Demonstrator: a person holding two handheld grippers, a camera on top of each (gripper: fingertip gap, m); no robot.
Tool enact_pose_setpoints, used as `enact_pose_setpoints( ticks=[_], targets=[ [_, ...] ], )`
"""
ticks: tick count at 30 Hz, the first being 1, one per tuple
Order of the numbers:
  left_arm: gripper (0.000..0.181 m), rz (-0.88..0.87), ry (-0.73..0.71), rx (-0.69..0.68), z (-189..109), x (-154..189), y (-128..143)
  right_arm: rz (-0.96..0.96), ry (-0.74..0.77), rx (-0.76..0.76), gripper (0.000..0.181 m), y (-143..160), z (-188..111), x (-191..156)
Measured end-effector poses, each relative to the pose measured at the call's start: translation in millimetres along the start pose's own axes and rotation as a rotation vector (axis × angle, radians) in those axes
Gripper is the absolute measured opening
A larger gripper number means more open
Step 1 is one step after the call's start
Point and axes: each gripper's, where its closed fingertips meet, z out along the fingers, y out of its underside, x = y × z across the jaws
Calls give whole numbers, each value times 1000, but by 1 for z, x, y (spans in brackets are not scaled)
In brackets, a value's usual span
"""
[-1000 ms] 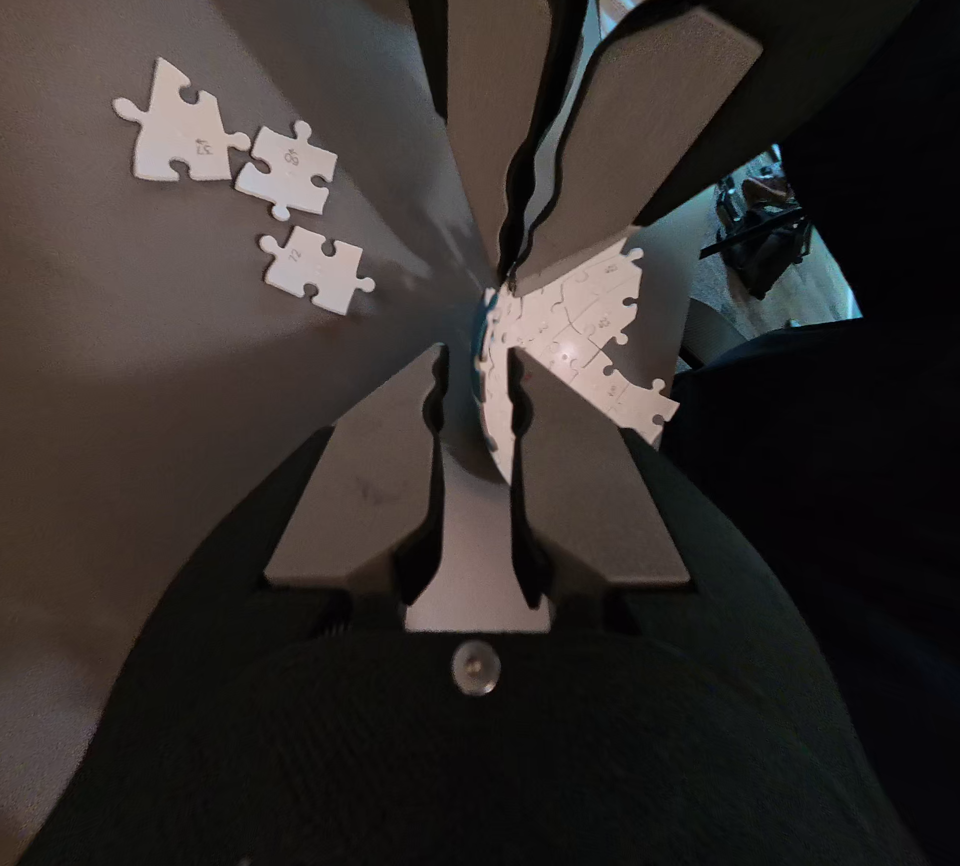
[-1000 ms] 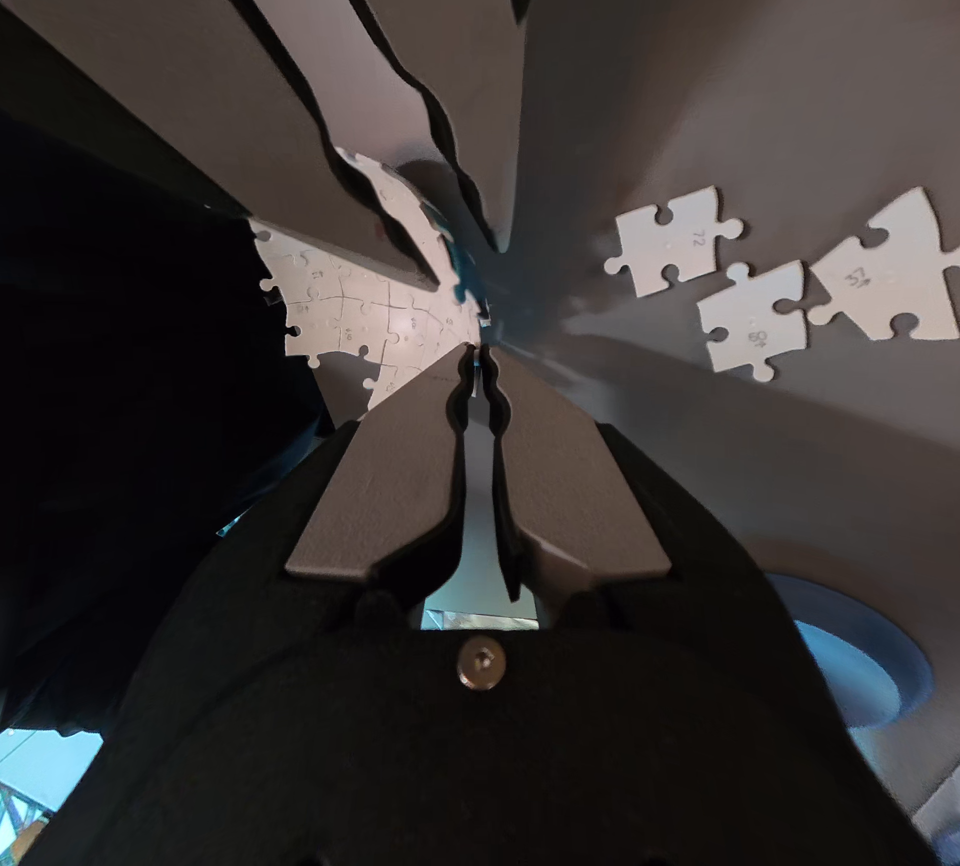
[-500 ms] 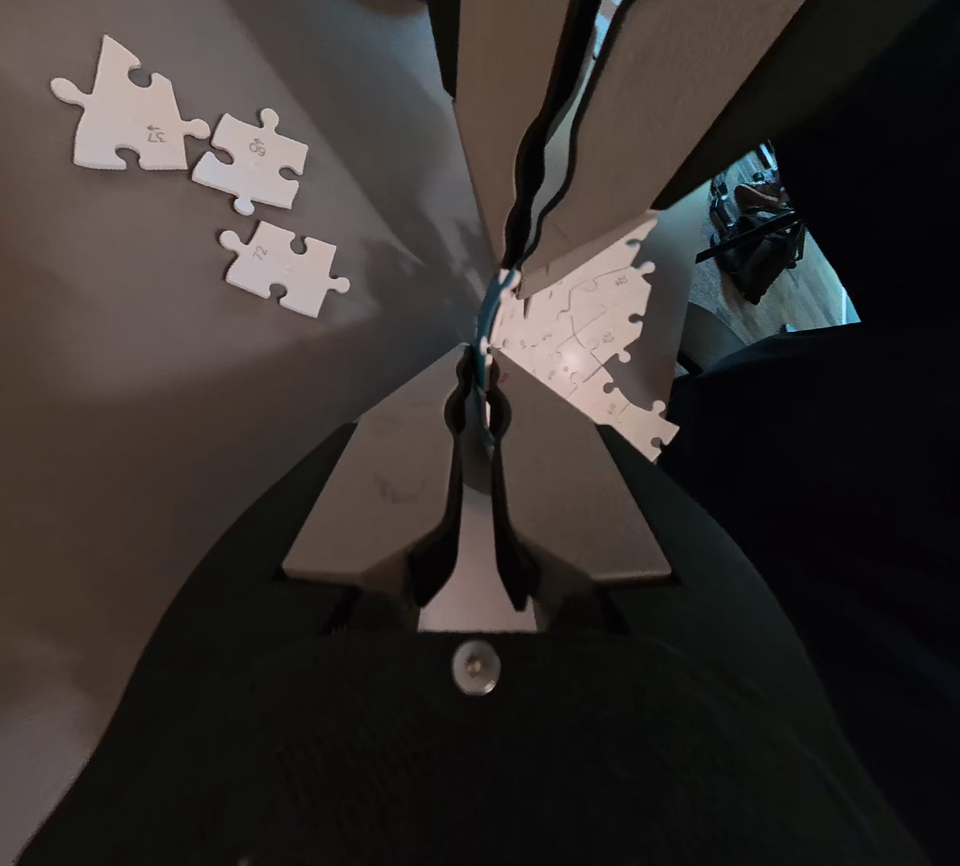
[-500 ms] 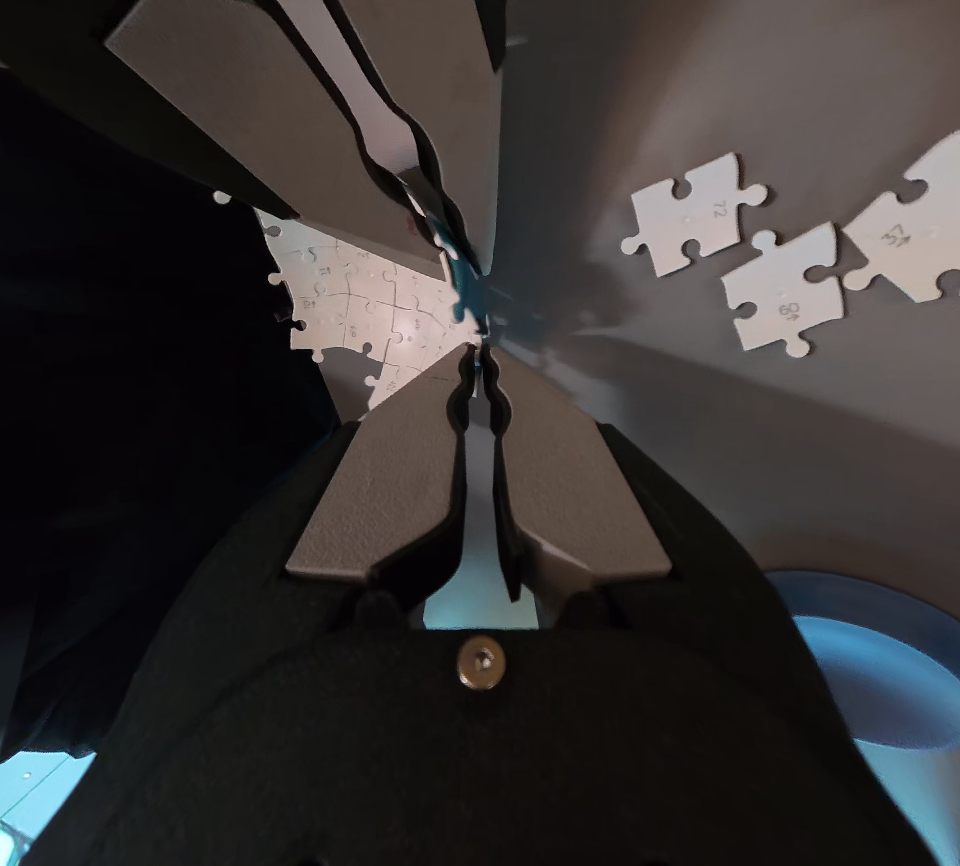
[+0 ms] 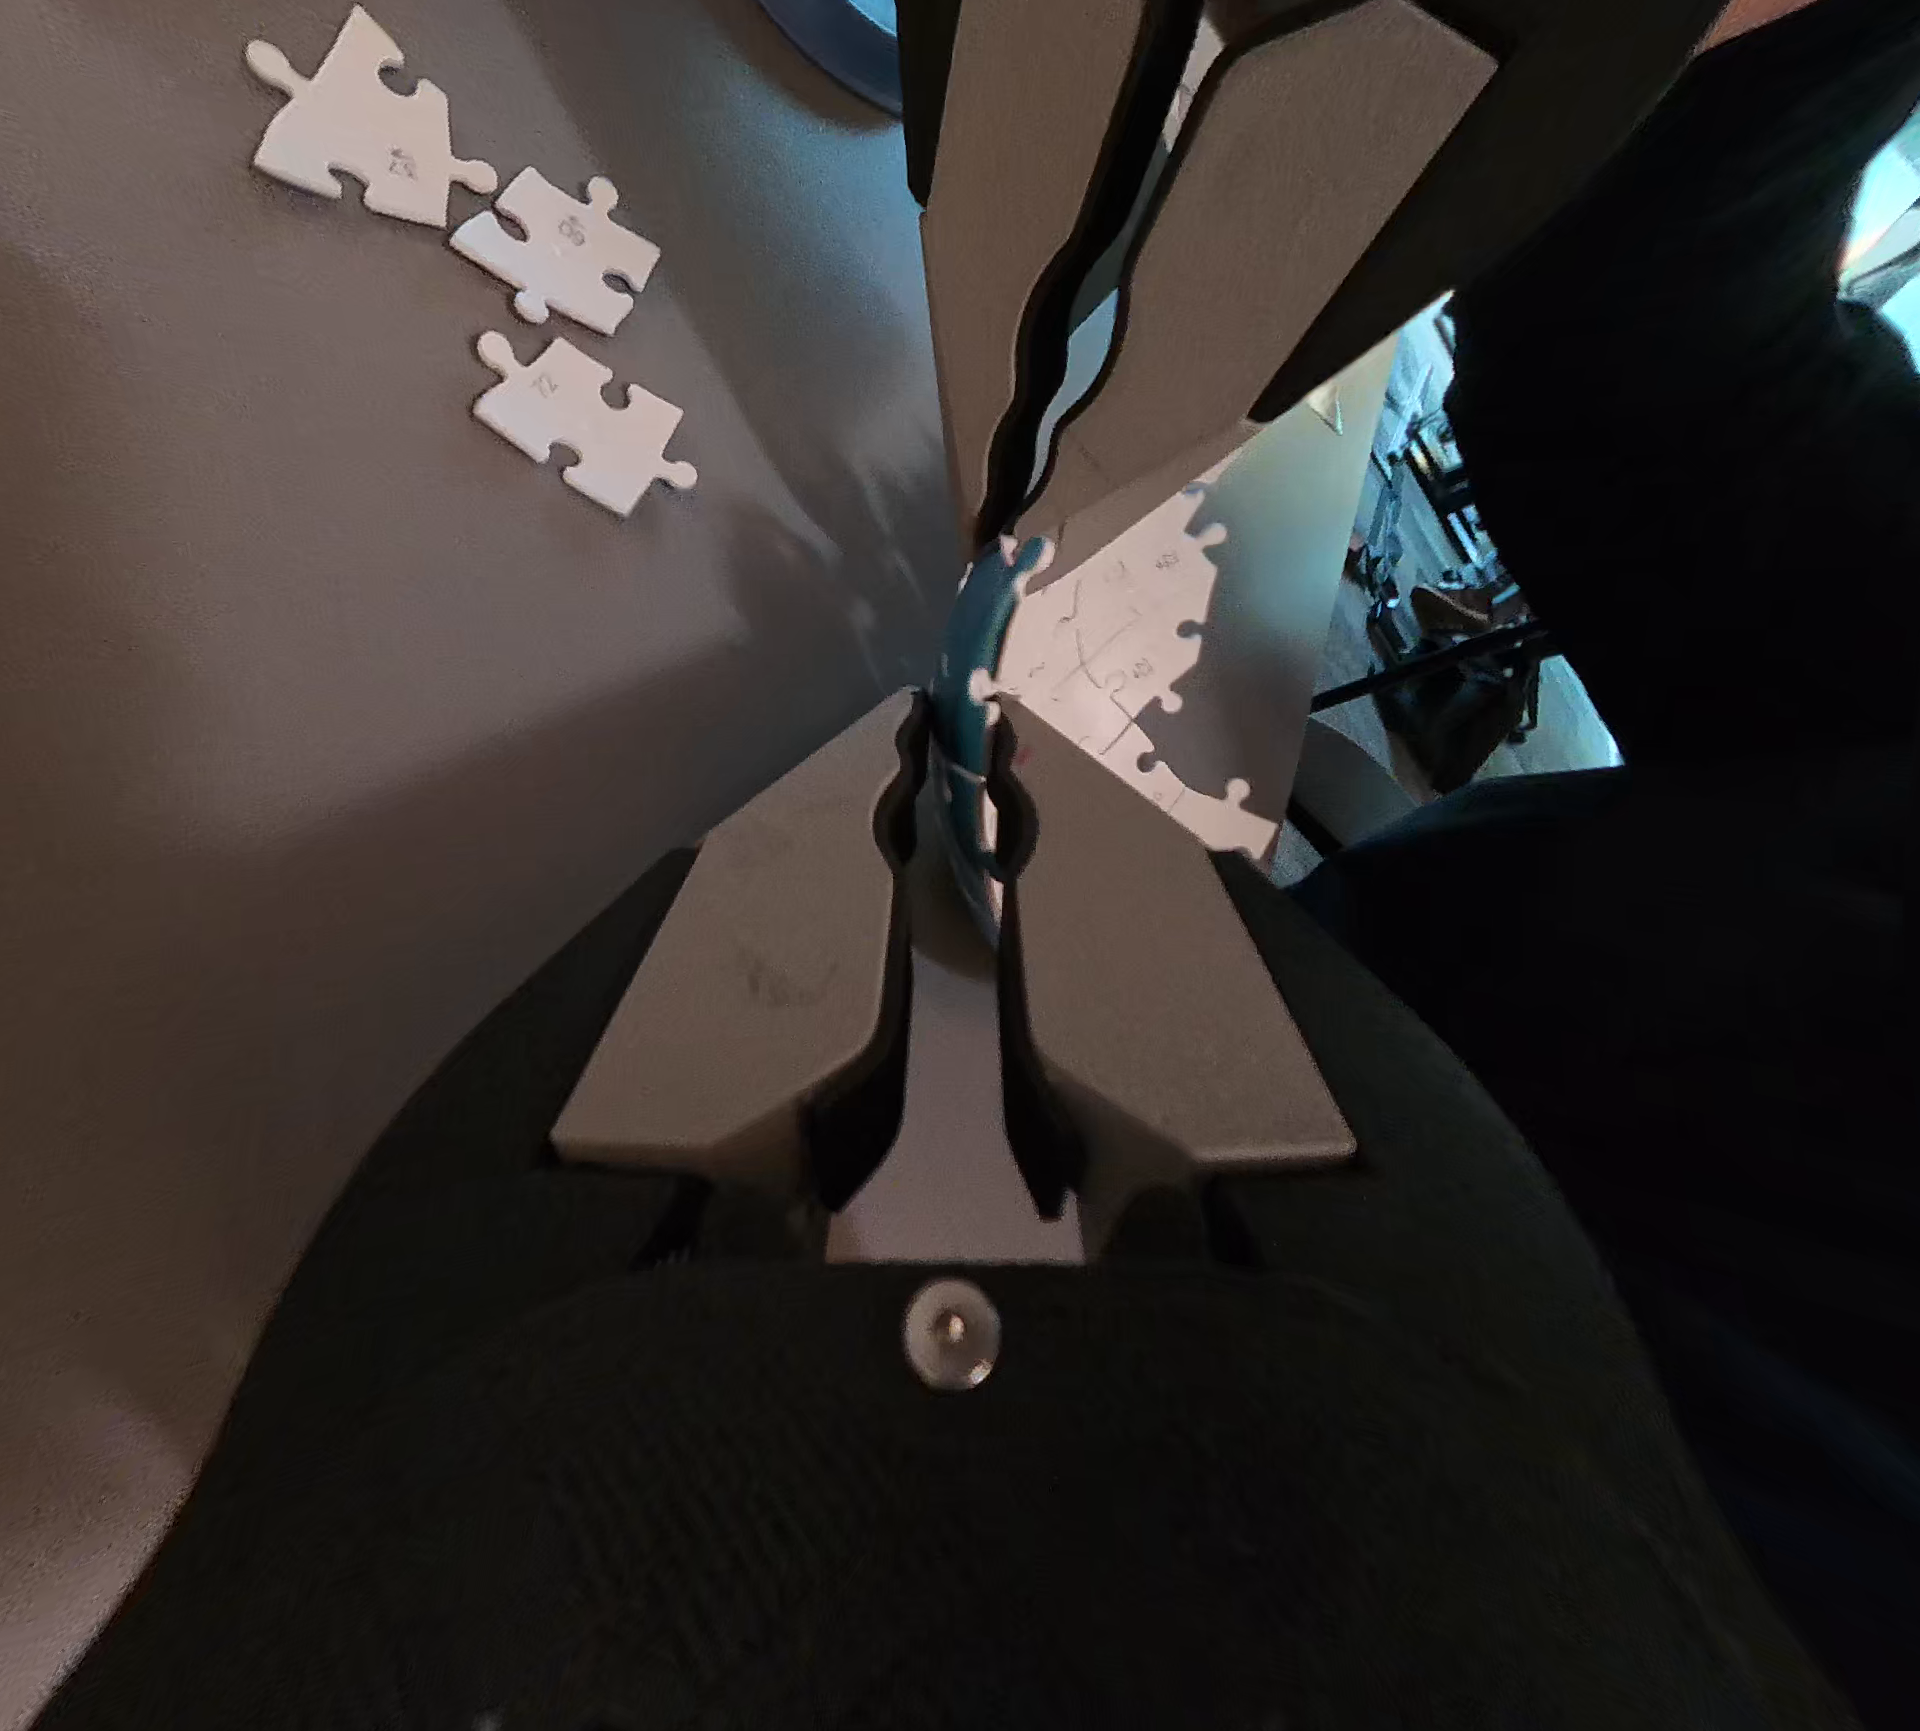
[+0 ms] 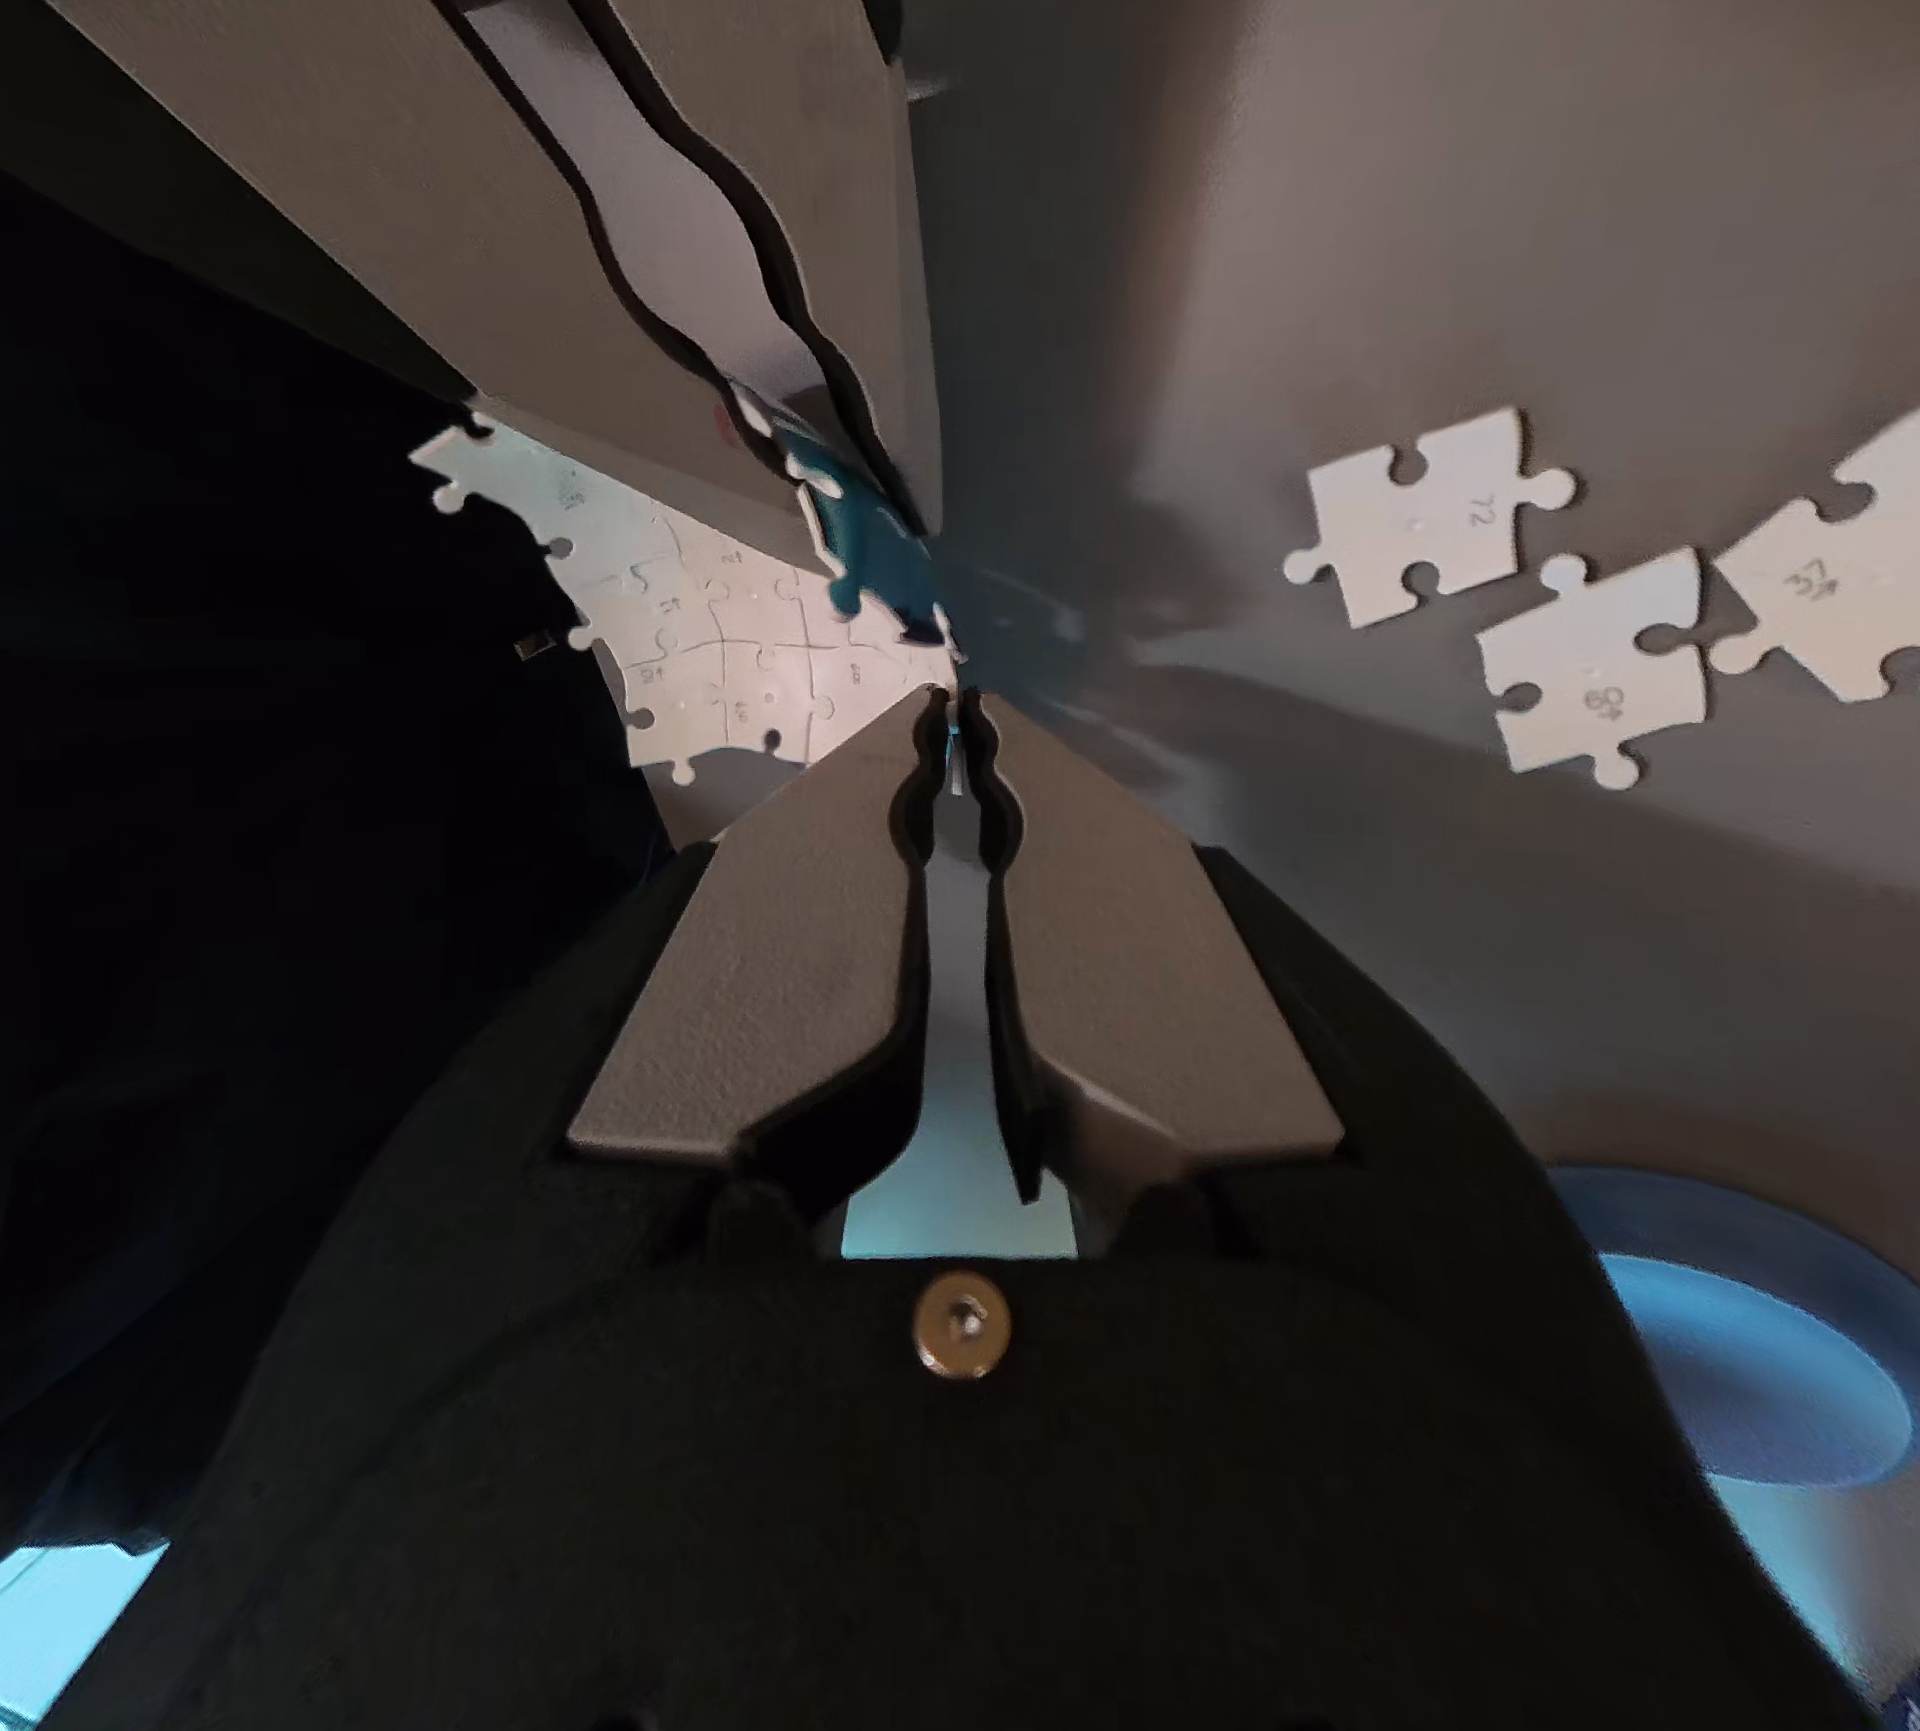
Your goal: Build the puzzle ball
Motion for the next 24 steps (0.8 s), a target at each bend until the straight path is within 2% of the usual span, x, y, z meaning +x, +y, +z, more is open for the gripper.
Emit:
enact_pose_setpoints(
  ticks=[10, 24],
  targets=[
    [8, -47, 13, 66, -9, 3, 11, -51, 49, 13, 0, -8, 1, -9],
    [10, -121, 4, 154, -17, 2, 21, -167, 39, -10, 0, -21, 5, -12]
  ],
)
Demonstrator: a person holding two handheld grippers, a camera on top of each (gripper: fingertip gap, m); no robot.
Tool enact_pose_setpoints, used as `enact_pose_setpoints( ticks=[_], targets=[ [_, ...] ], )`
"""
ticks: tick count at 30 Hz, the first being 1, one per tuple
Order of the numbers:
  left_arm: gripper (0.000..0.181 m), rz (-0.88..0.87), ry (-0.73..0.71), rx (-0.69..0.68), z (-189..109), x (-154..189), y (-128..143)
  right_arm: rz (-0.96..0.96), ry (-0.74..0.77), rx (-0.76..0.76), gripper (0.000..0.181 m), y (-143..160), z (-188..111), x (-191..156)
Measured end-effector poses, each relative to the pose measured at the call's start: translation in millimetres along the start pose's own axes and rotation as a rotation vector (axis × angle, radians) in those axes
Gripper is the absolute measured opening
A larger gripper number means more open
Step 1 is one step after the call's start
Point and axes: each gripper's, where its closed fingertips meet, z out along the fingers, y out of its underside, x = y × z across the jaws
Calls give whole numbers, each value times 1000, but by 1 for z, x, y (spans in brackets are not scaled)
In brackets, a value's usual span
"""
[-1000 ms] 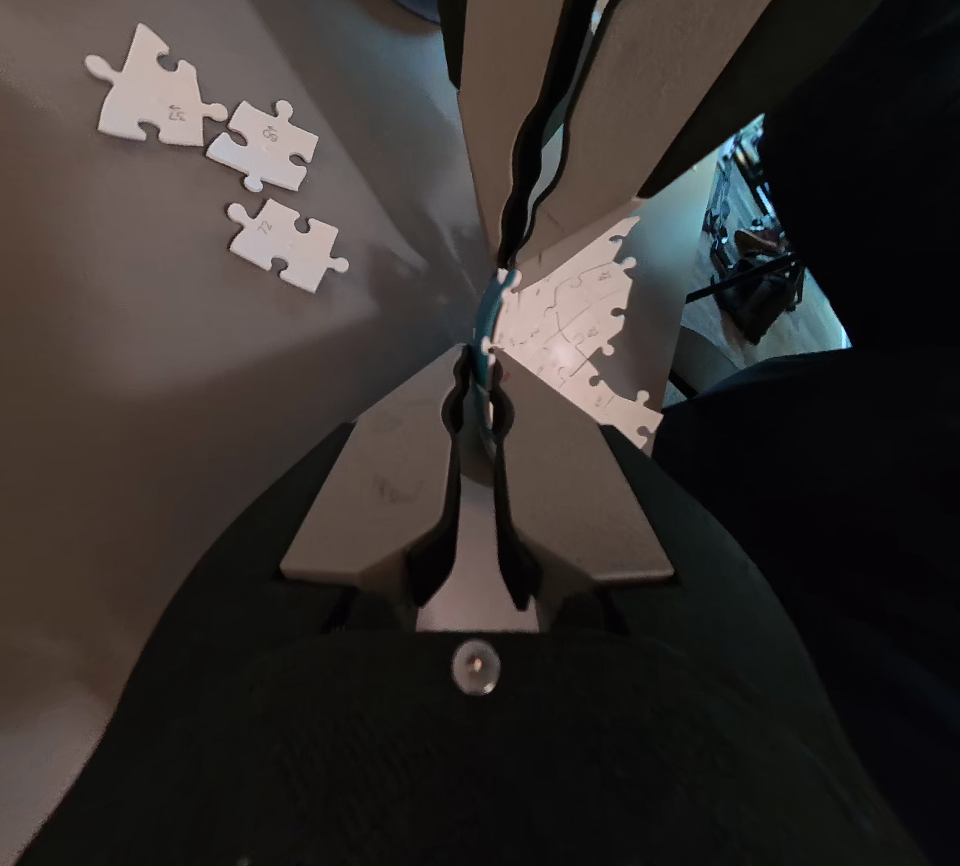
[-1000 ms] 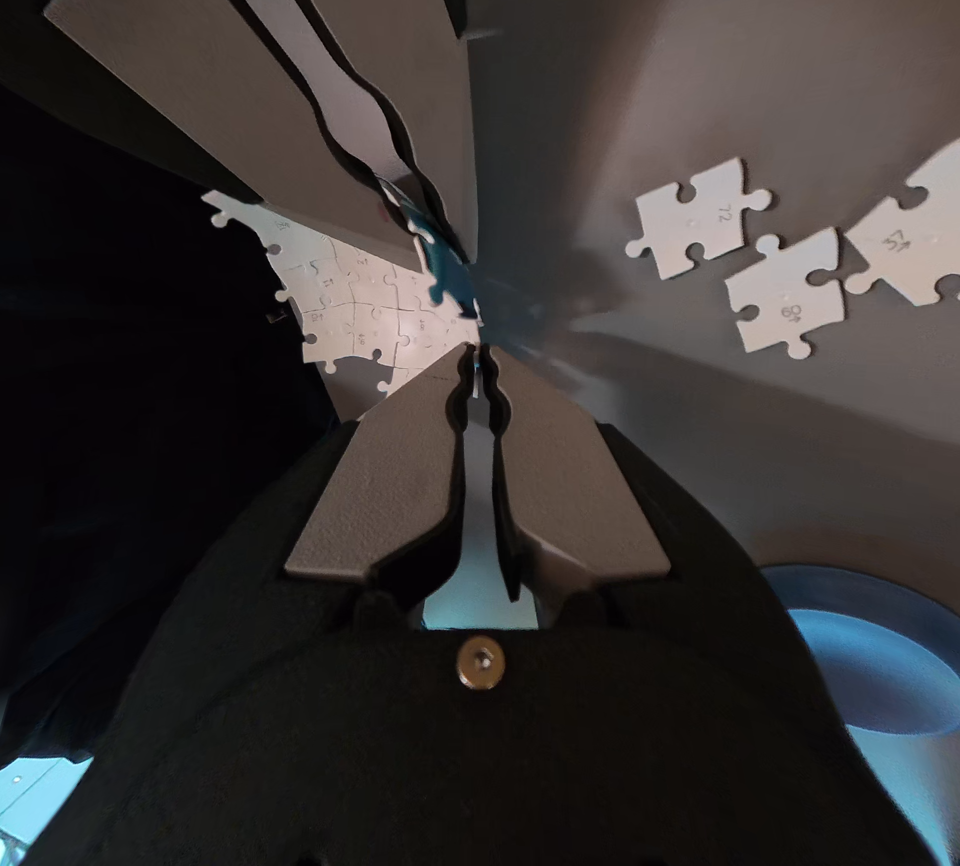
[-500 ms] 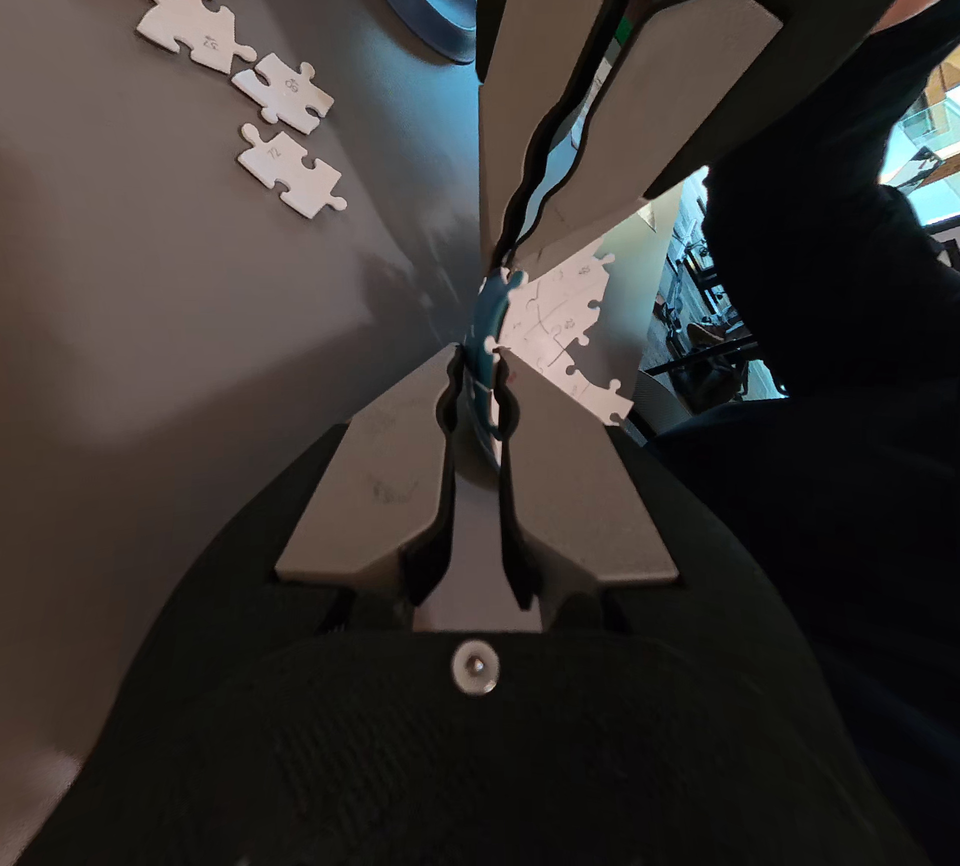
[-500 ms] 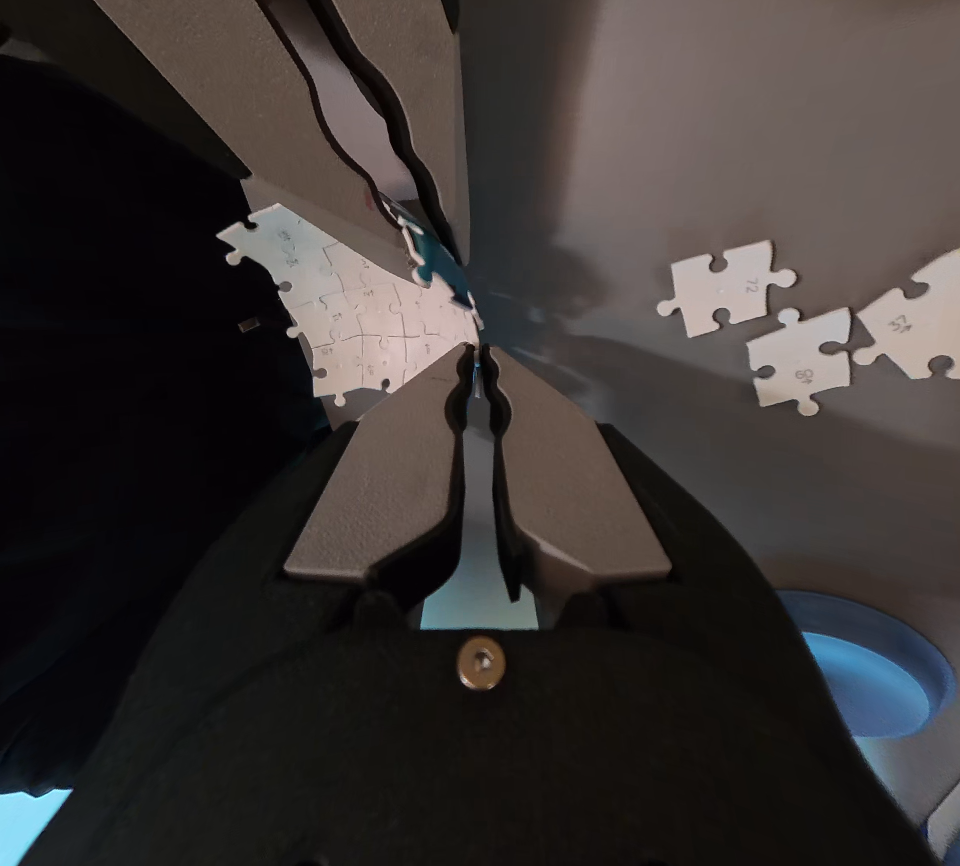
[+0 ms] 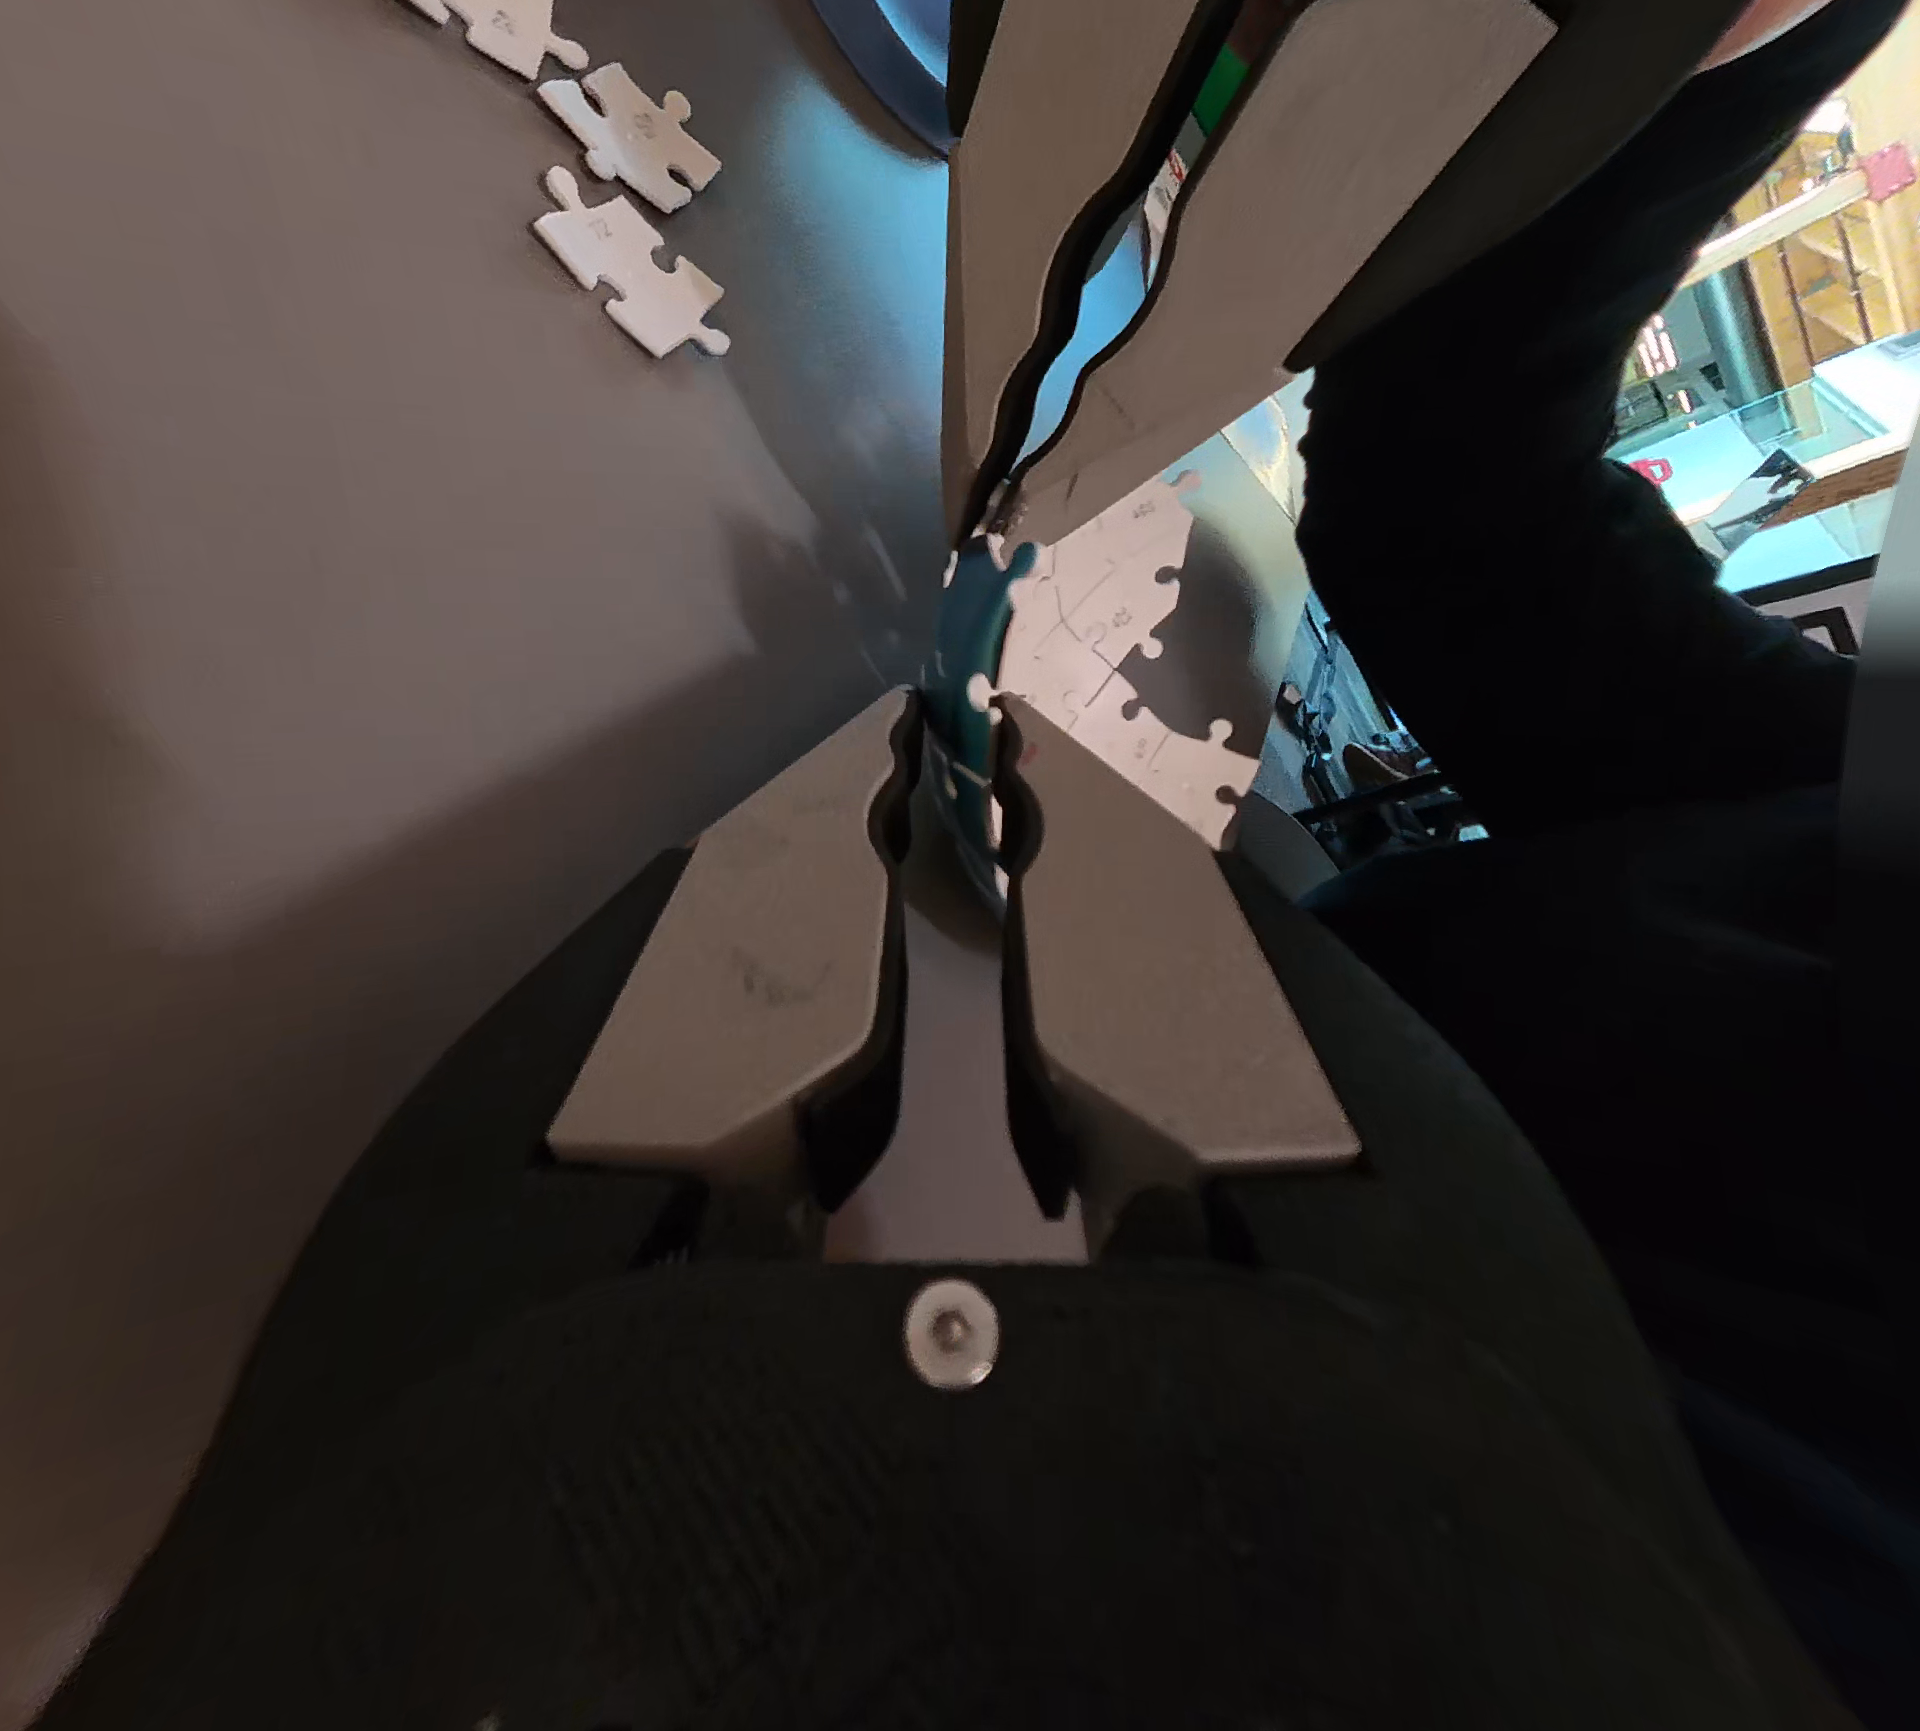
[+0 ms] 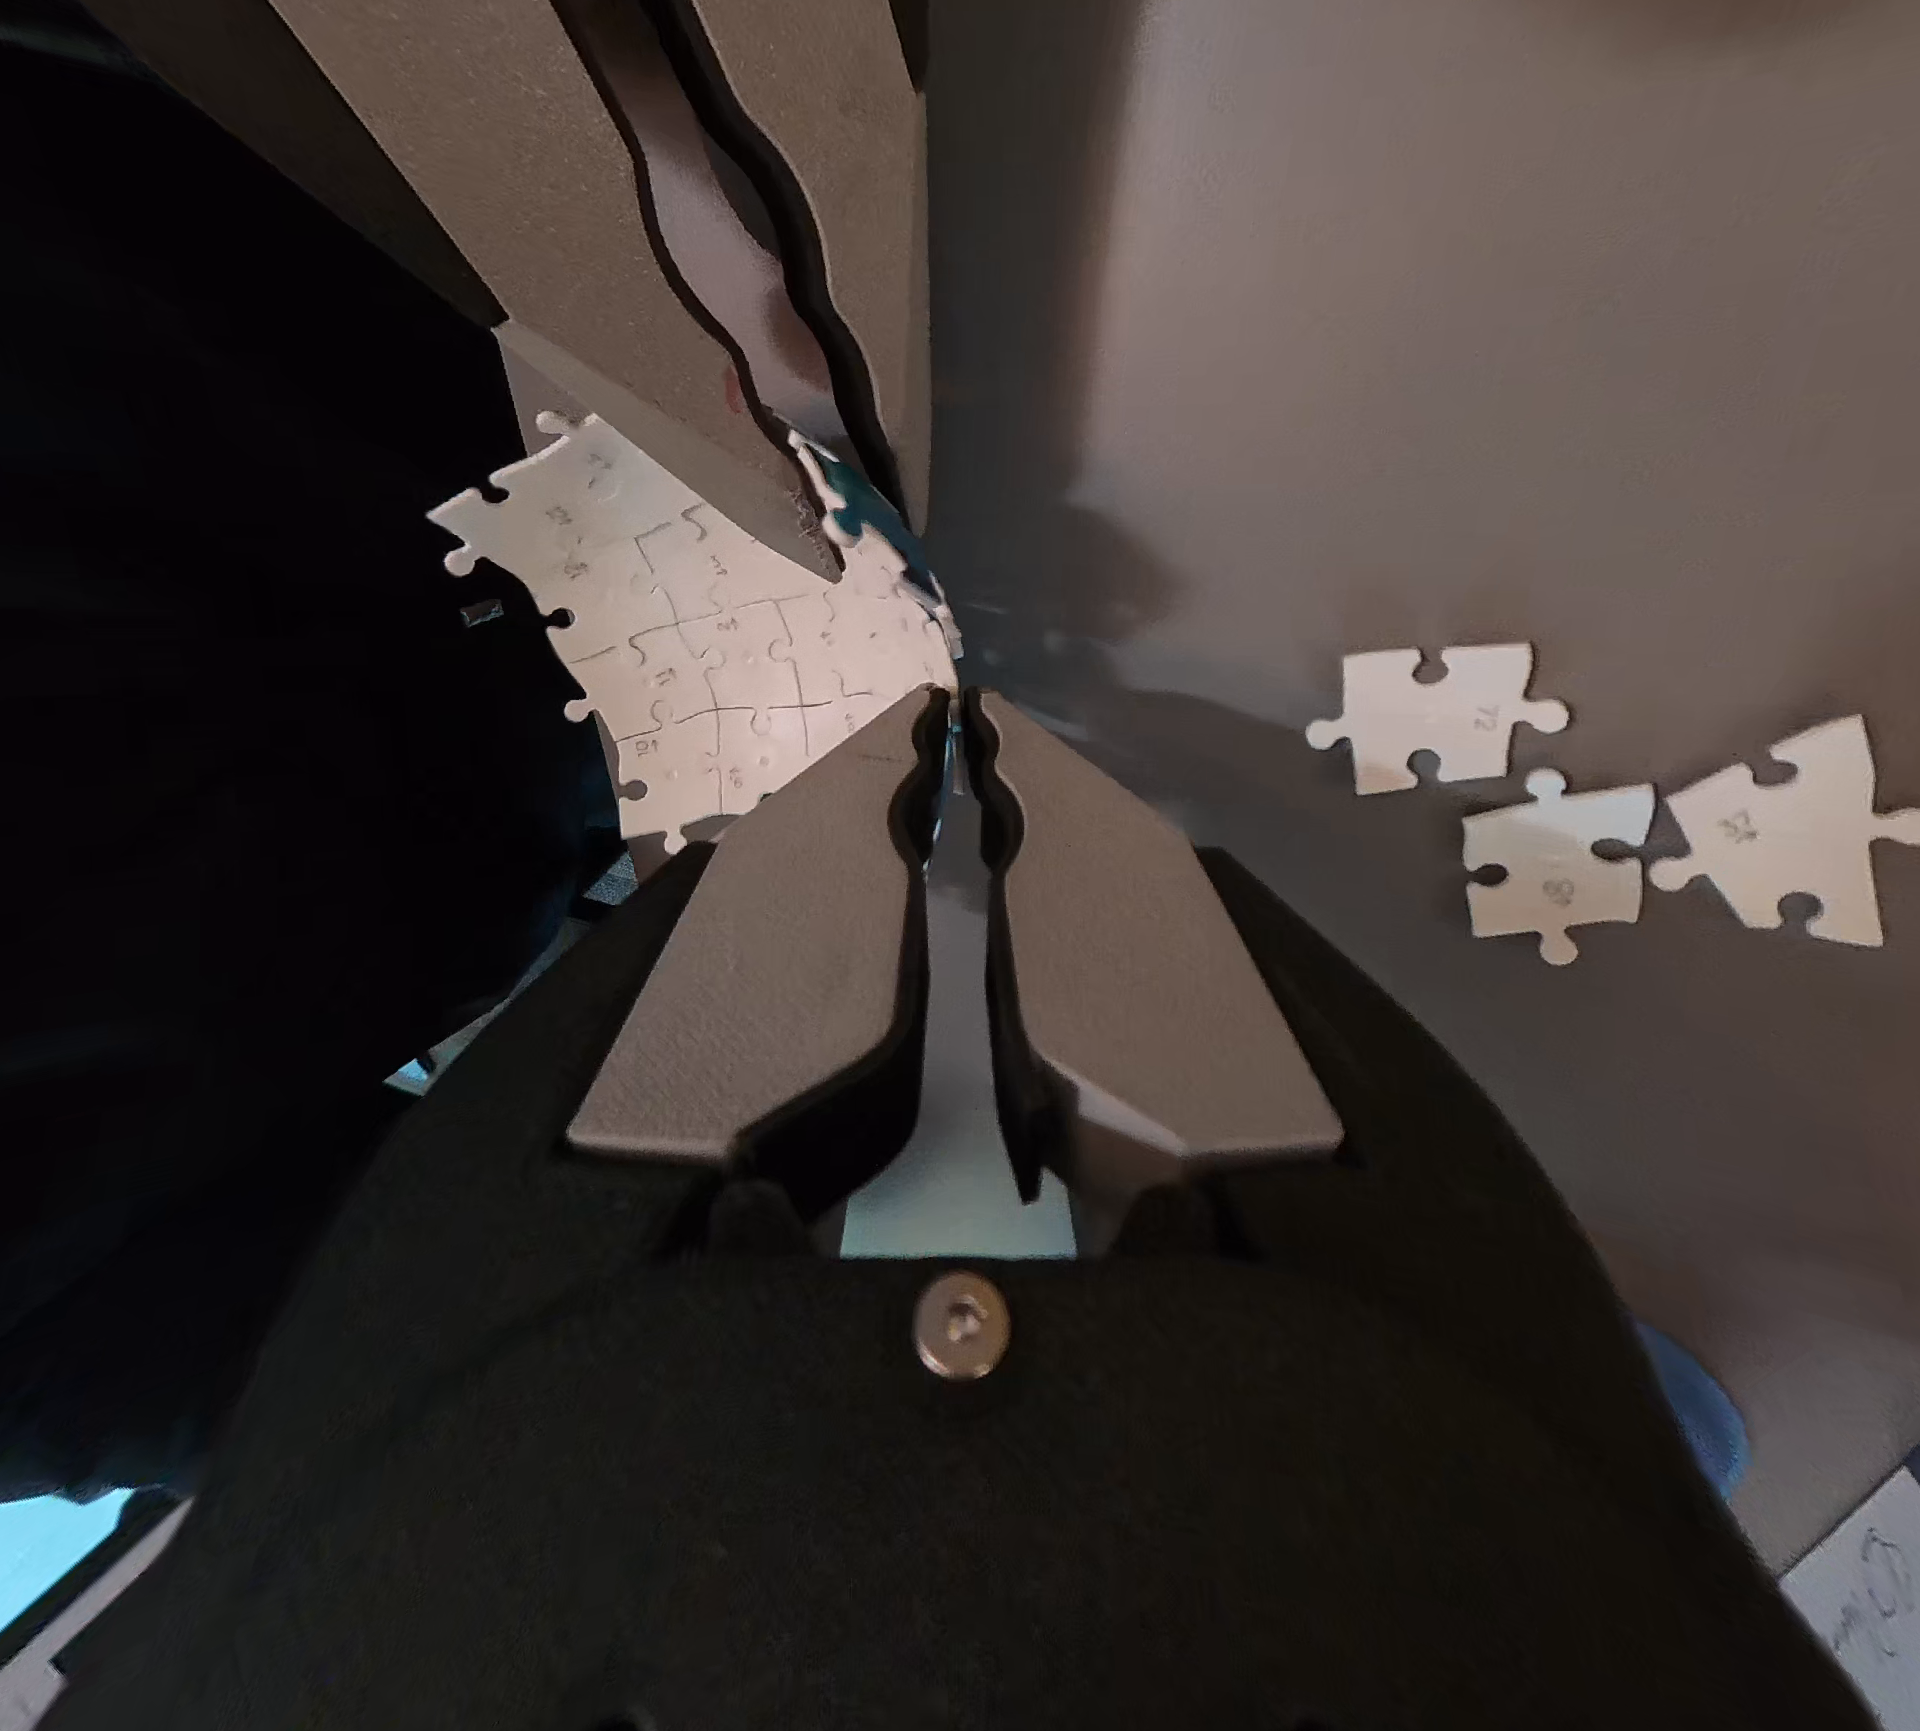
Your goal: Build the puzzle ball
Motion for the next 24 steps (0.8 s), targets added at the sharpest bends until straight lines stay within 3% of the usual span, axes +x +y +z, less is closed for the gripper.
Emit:
enact_pose_setpoints(
  ticks=[24],
  targets=[
    [10, -28, -53, 5, -6, 3, 7, -119, -20, -9, 0, -3, 6, -7]
  ],
)
